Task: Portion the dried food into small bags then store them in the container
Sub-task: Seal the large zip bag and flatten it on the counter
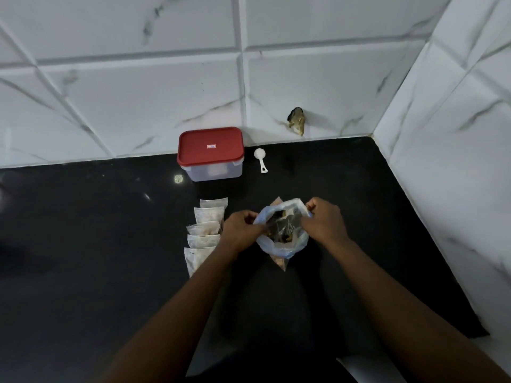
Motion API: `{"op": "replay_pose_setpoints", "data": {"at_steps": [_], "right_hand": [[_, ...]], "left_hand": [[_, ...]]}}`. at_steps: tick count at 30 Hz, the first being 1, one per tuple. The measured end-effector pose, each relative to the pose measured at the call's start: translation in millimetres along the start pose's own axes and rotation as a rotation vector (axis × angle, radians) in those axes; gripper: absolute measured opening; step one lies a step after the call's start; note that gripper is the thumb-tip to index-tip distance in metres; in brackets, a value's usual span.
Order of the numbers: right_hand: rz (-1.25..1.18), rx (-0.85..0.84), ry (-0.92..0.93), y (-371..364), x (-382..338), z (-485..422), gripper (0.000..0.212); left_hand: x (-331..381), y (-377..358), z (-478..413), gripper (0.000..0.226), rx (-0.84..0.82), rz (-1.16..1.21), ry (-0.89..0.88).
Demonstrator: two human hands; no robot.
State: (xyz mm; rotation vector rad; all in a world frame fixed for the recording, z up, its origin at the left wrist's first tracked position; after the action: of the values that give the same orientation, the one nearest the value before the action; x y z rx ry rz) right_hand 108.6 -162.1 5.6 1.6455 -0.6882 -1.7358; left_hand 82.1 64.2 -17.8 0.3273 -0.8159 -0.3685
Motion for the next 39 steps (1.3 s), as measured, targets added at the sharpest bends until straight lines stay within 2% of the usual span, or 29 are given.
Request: {"op": "replay_pose_setpoints", "data": {"at_steps": [3, 5, 7, 11, 13, 15, 19, 22, 24, 27, 29, 31, 35, 39], "right_hand": [[-0.233, -0.075, -0.095, -14, -2, 2, 0.018], [-0.509, -0.112, -0.196, -23, -7, 7, 0.019], [-0.696, -0.149, -0.252, -28, -13, 10, 0.024], [-0.757, -0.19, -0.278, -30, -10, 13, 0.02], [-0.711, -0.166, -0.247, -25, -8, 11, 0.018], [-0.572, -0.1, -0.164, -15, -8, 5, 0.015], [0.092, 0.05, 0.217, 13, -34, -3, 0.014], [0.206, 0.153, 0.32, 14, -50, 4, 0.011], [0.127, 0.165, 0.246, 10, -43, 4, 0.011], [-0.096, 0.104, 0.008, -1, -17, 5, 0.018], [-0.396, 0.075, -0.176, -11, -1, 12, 0.03], [-0.677, 0.032, -0.309, -22, 3, 23, 0.033], [-0.978, -0.066, -0.394, -32, -5, 41, 0.02], [-0.965, -0.114, -0.345, -30, -10, 44, 0.018]], "left_hand": [[-7, -3, -3, 0.018, -0.148, 0.211, 0.115], [-13, -1, -9, 0.031, -0.165, 0.267, 0.189], [-15, 2, -12, 0.032, -0.178, 0.265, 0.207], [-12, 8, -15, 0.019, -0.201, 0.221, 0.137], [-7, 16, -15, 0.011, -0.141, 0.168, 0.077], [6, 31, -12, 0.005, 0.005, 0.058, -0.063], [33, 47, 7, 0.018, 0.32, -0.167, -0.368], [39, 48, 16, 0.015, 0.422, -0.158, -0.436], [33, 49, 12, 0.013, 0.387, -0.08, -0.374], [14, 45, -2, 0.019, 0.231, 0.017, -0.164], [-2, 40, -12, 0.02, 0.103, 0.074, -0.001], [-17, 34, -14, 0.017, -0.015, 0.188, 0.131], [-30, 25, -5, 0.02, -0.179, 0.402, 0.216], [-27, 21, 3, 0.025, -0.206, 0.394, 0.181]]}}
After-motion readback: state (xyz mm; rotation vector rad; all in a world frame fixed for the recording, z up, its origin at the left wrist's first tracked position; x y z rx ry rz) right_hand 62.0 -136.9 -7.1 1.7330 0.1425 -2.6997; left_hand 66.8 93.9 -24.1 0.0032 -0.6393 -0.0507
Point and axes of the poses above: each hand's wrist, its own z-axis away from the middle knuckle, its own y-axis out of the back of the hand, x = y × z, the point moved 10 cm from there along -z, towards the middle knuckle, and after that the axes turned 15 degrees about y, right-handed, at the moved point
